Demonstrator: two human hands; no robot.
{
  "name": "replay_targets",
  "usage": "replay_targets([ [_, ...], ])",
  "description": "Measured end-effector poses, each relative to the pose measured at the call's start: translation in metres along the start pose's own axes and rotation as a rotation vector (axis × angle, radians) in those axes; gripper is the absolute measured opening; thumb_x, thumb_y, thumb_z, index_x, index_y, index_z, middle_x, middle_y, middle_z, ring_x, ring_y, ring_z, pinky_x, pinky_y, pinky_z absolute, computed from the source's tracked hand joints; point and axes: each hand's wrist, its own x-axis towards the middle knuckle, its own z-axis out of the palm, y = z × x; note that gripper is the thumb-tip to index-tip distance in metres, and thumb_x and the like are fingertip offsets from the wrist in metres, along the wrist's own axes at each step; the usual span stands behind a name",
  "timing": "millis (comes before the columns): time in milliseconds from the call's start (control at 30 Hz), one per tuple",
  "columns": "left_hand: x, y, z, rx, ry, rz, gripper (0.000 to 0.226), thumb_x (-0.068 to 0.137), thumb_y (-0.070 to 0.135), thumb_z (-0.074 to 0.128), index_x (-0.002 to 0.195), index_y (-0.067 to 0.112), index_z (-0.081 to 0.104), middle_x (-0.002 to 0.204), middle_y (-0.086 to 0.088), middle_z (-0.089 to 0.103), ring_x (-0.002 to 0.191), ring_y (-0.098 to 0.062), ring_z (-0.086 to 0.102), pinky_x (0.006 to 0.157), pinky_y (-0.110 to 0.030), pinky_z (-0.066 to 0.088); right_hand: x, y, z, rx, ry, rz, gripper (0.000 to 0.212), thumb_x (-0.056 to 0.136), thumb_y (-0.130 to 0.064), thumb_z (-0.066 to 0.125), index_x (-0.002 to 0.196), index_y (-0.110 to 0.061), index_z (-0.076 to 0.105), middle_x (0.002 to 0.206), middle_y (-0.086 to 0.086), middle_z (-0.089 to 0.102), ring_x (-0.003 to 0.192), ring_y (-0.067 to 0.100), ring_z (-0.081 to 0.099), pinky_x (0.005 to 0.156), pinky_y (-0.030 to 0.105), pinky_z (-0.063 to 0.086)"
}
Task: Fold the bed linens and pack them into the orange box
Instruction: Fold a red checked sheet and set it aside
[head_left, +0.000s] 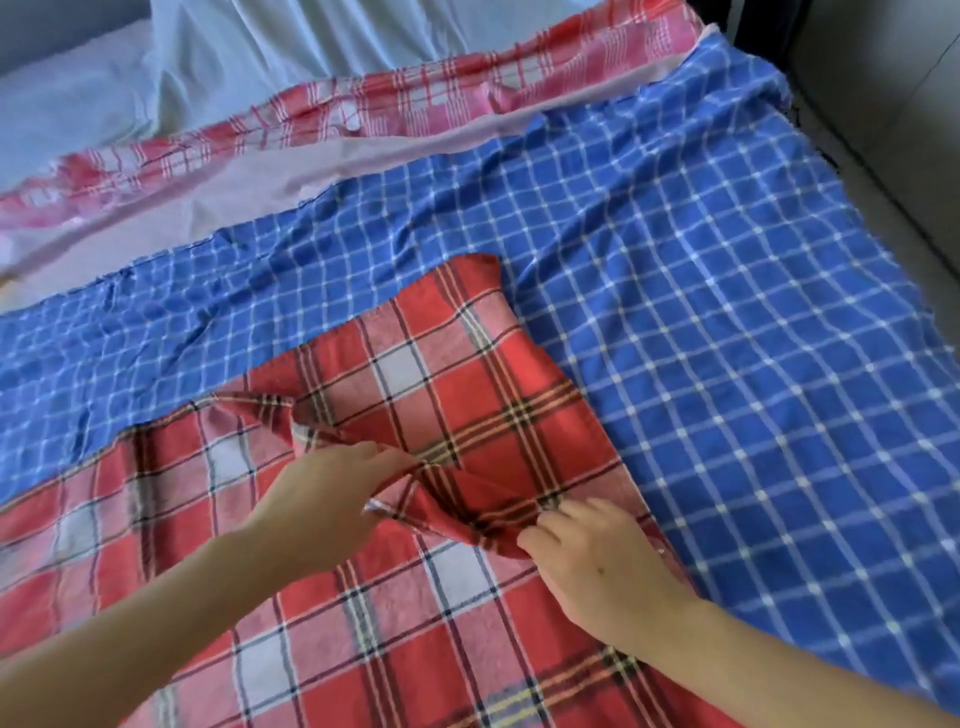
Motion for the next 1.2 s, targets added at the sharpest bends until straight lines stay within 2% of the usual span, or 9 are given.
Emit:
replay_targets([
  [167,-0.004,-0.003,0.026,-0.086,0.250,0.207,0.009,0.070,0.034,0.064,0.068,0.026,0.066,0.074,0.006,0.059,0.066,-0.018,0.057,0.055,-0.025,0.049,0.016,0.012,-0.014,0.259,0.009,0.283,0.037,0.080,-0.059,0.049,0.071,-0.029,0.068,0.066,-0.015,0.061,0.066,0.005,0.056,0.058,0.022,0.047],
  [267,0.006,0.003,0.012,-0.147,0.419,0.247,0.020,0.079,0.027,0.049,0.075,0.018,0.066,0.086,0.000,0.063,0.079,-0.023,0.057,0.073,-0.036,0.044,0.045,0.035,-0.029,0.188,0.169,0.651,0.043,0.091,-0.051,0.043,0.076,-0.017,0.063,0.070,-0.006,0.061,0.069,0.016,0.058,0.057,0.031,0.045],
  [367,0.024,-0.004,-0.023,-0.207,0.543,0.200,0.017,0.082,0.024,0.047,0.074,0.013,0.058,0.070,-0.001,0.060,0.068,-0.026,0.056,0.066,-0.027,0.036,0.086,0.062,-0.035,0.209,0.000,0.944,0.046,0.094,-0.045,0.048,0.067,-0.009,0.048,0.060,0.004,0.050,0.062,0.027,0.054,0.050,0.030,0.034],
  [500,0.063,-0.031,-0.082,-0.196,0.563,0.211,0.030,0.081,0.031,0.042,0.061,0.009,0.046,0.053,-0.004,0.049,0.051,-0.029,0.051,0.053,-0.023,0.030,0.140,0.073,-0.039,1.069,-0.251,1.284,0.038,0.087,-0.041,0.064,0.096,-0.004,0.061,0.084,0.012,0.070,0.074,0.024,0.069,0.069,0.033,0.052],
  [600,0.095,-0.044,-0.116,-0.116,0.516,0.338,0.027,0.084,0.033,0.042,0.069,0.011,0.046,0.057,-0.007,0.049,0.055,-0.029,0.051,0.050,-0.034,0.042,0.169,0.085,-0.043,1.433,-0.355,1.253,0.020,0.092,-0.020,0.058,0.080,-0.005,0.063,0.054,0.007,0.067,0.045,0.016,0.064,0.051,0.026,0.054],
  [700,0.126,-0.046,-0.138,0.148,0.538,0.446,0.020,0.087,0.016,0.054,0.084,0.021,0.035,0.058,-0.007,0.047,0.056,-0.028,0.049,0.058,-0.042,0.046,0.195,0.101,-0.053,1.484,-0.079,1.187,0.013,0.087,0.002,0.055,0.085,-0.006,0.065,0.056,0.005,0.066,0.047,0.016,0.062,0.051,0.024,0.054],
  [833,0.158,-0.051,-0.137,0.382,0.644,0.516,0.013,0.076,0.006,0.061,0.074,0.015,0.053,0.056,-0.002,0.050,0.058,-0.025,0.055,0.076,-0.036,0.032,0.204,0.109,-0.059,0.987,0.293,1.132,0.028,0.082,0.013,0.052,0.067,-0.008,0.063,0.057,0.000,0.061,0.055,0.013,0.055,0.045,0.016,0.046],
  [1000,0.187,-0.030,-0.119,0.307,0.350,0.126,0.030,0.093,0.043,0.051,0.098,0.015,0.062,0.097,-0.001,0.060,0.102,-0.023,0.054,0.086,-0.033,0.034,0.213,0.119,-0.034,0.927,0.112,1.126,0.022,0.087,-0.019,0.065,0.071,-0.009,0.052,0.063,0.001,0.045,0.062,0.018,0.045,0.057,0.027,0.039],
  [1200,0.210,-0.047,-0.069,-0.043,0.115,-0.138,0.017,0.095,0.015,0.049,0.104,0.006,0.060,0.112,-0.012,0.060,0.106,-0.028,0.055,0.076,-0.029,0.038,0.222,0.129,0.001,0.848,0.192,1.136,0.020,0.078,-0.021,0.076,0.065,-0.014,0.063,0.071,0.005,0.065,0.076,0.025,0.065,0.073,0.035,0.052],
])
